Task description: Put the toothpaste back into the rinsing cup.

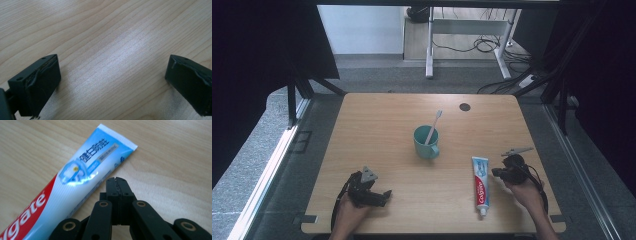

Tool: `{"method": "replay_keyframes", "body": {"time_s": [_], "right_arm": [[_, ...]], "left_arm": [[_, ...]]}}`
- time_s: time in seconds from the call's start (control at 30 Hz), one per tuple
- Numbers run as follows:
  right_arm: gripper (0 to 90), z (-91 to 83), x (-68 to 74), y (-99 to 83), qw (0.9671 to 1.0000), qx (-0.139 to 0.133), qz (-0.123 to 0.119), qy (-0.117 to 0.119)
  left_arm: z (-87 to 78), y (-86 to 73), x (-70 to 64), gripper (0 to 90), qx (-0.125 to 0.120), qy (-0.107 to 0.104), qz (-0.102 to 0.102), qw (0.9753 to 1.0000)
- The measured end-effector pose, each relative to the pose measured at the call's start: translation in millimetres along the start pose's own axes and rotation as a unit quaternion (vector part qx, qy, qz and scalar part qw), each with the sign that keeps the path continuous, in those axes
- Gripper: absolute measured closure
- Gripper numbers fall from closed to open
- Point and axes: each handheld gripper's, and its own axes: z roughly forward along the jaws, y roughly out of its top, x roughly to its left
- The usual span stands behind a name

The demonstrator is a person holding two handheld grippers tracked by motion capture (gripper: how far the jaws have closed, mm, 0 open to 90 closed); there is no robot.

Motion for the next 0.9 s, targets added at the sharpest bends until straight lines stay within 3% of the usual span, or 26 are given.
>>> {"method": "replay_keyframes", "body": {"time_s": [0.33, 0.9], "right_arm": [[89.4, 18.7, 3.6, 11.2, 0.9997, 0.021, -0.009, -0.011], [89.4, 36.6, 31.3, 31.4, 0.9991, 0.013, -0.033, 0.024]], "left_arm": [[0.0, 0.0, 0.1, 0.1, 0.0, -0.001, 0.0, 1.0], [0.0, 0.0, 0.0, 0.1, 0.0, -0.001, 0.0, 1.0]]}}
